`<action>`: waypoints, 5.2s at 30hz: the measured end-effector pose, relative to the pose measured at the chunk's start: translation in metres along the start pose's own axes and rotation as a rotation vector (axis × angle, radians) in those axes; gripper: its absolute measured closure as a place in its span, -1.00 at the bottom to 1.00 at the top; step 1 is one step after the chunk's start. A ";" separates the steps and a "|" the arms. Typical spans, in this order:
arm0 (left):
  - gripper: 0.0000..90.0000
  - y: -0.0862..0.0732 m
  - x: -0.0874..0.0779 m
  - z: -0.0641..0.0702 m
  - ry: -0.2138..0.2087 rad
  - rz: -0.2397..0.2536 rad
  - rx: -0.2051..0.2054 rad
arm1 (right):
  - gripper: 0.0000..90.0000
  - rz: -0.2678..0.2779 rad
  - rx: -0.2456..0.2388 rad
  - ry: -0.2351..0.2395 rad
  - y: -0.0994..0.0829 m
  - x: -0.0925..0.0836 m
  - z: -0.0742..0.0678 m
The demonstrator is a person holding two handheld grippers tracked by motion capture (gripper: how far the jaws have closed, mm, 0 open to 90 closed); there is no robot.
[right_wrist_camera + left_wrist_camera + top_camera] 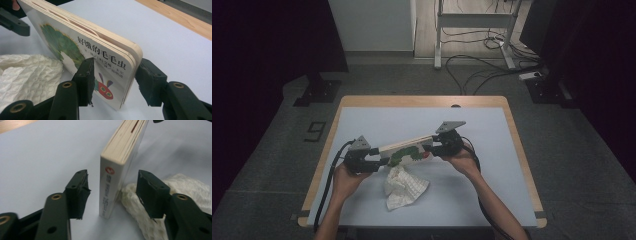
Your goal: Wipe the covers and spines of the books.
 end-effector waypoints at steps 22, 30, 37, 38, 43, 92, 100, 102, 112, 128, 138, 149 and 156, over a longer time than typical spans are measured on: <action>-0.68 -0.016 0.021 0.062 -0.154 -0.085 0.063 | 0.04 -0.019 -0.013 -0.005 0.000 0.001 -0.005; -0.68 -0.023 0.049 0.064 -0.174 -0.139 0.078 | 0.02 -0.014 -0.025 -0.011 0.000 0.001 -0.006; -0.50 -0.031 0.068 0.060 -0.154 -0.176 0.088 | 0.01 -0.011 -0.029 -0.017 -0.001 0.000 -0.007; -0.44 -0.032 0.070 0.059 -0.155 -0.177 0.087 | 0.01 -0.010 -0.030 -0.017 -0.001 0.000 -0.007; -0.13 -0.035 0.075 0.058 -0.140 -0.195 0.102 | 0.01 -0.007 -0.032 -0.021 -0.001 0.000 -0.008; 0.48 -0.037 -0.033 0.040 0.021 -0.143 0.019 | 0.01 -0.004 -0.028 -0.019 -0.003 -0.003 -0.008; 0.48 -0.044 -0.052 0.024 0.092 -0.150 -0.012 | 0.01 -0.003 -0.026 -0.019 -0.003 -0.003 -0.008; 0.48 -0.045 -0.055 0.019 0.105 -0.150 -0.020 | 0.01 -0.002 -0.027 -0.020 -0.004 -0.003 -0.008; 0.48 -0.042 -0.050 -0.001 0.129 -0.147 -0.045 | 0.01 -0.004 -0.029 -0.024 -0.004 -0.003 -0.008; 0.47 -0.042 -0.003 -0.016 0.125 -0.221 -0.038 | 0.01 -0.001 -0.030 -0.030 -0.005 -0.003 -0.009; 0.48 -0.046 0.010 -0.020 0.127 -0.239 -0.044 | 0.03 0.000 -0.035 -0.034 -0.005 -0.003 -0.009; 0.52 -0.031 -0.002 -0.012 0.100 -0.190 -0.017 | 0.03 0.002 -0.037 -0.039 -0.005 -0.004 -0.010; 0.52 -0.008 -0.019 -0.003 0.100 -0.145 0.021 | 0.03 -0.001 -0.038 -0.038 -0.005 -0.004 -0.010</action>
Point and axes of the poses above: each handheld gripper's, and its own axes: x roughly forward along the jaws, y roughly out of its top, z roughly to its right, the point moved 5 cm from there along x, roughly forward along the jaws, and after that the axes turned 14 degrees about -y, right-handed, at the moved point
